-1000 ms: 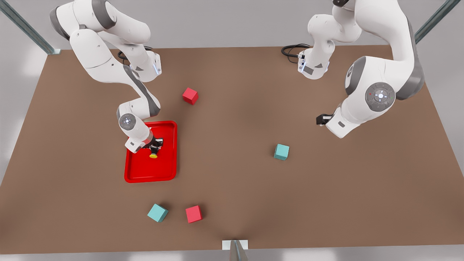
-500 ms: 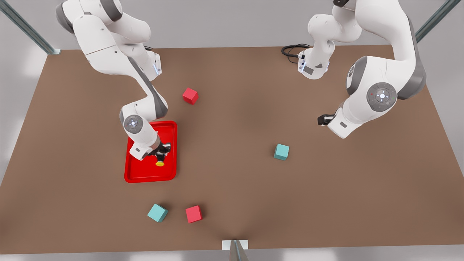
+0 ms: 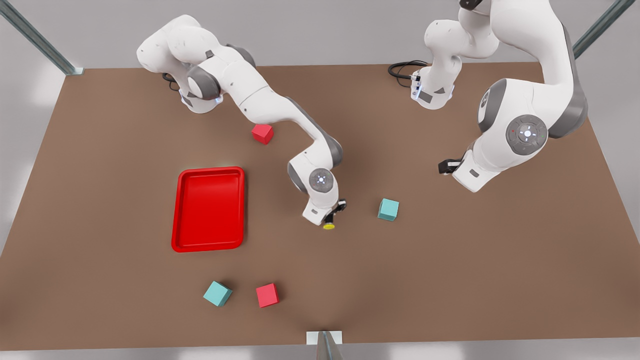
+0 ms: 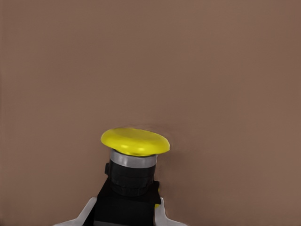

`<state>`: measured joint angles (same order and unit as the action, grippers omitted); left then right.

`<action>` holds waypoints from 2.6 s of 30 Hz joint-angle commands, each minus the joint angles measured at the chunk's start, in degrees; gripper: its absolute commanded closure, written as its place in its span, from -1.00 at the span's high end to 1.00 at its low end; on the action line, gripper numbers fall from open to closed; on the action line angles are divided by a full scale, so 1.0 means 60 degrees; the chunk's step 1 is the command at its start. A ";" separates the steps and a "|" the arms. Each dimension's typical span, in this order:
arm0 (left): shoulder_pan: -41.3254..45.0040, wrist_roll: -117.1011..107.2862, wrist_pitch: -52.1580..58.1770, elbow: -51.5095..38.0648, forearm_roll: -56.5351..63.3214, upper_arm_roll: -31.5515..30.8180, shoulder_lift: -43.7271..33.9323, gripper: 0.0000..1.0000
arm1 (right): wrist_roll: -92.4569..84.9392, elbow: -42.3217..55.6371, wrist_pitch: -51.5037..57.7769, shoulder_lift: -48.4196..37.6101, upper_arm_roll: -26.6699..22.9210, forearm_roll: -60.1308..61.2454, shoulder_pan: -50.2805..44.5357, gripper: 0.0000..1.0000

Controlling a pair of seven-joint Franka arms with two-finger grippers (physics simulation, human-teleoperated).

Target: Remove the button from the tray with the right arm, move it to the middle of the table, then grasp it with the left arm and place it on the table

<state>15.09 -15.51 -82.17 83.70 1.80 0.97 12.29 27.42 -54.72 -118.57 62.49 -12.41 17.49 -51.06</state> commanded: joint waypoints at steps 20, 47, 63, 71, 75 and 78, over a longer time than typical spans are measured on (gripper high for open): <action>0.2801 -0.4926 0.0028 -0.2301 -0.0110 -0.0908 0.0558 1.00 | -0.0200 -0.8278 0.0031 -0.7290 0.0150 -0.0600 0.1725 1.00; 0.3785 -0.5854 -0.5905 -0.2656 0.0343 -0.0484 0.5730 1.00 | -0.3149 -0.4855 0.4923 -0.8657 0.3401 -0.4161 0.7821 1.00; 0.4078 -0.6000 -0.6094 -0.1162 0.0593 -0.0527 0.5364 1.00 | -0.3134 -0.5074 0.4645 -0.8686 0.3387 -0.4058 0.7982 1.00; 0.4092 -0.5970 -0.6593 -0.0971 0.0769 -0.0542 0.5760 1.00 | -0.3046 -0.5001 0.4601 -0.8701 0.3372 -0.4014 0.7968 1.00; 0.4121 -0.5970 -0.7003 -0.0839 0.0769 -0.0542 0.5935 1.00 | -0.3046 -0.5059 0.4586 -0.8671 0.3387 -0.4014 0.7982 1.00; 0.4136 -0.5970 -0.7003 -0.0825 0.0769 -0.0542 0.6008 1.00 | -0.3046 -0.4972 0.4572 -0.8671 0.3358 -0.4000 0.7982 1.00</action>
<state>39.88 -50.46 -122.88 78.68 6.32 -2.23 48.37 9.70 -84.65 -91.09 10.58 7.78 -6.57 -3.13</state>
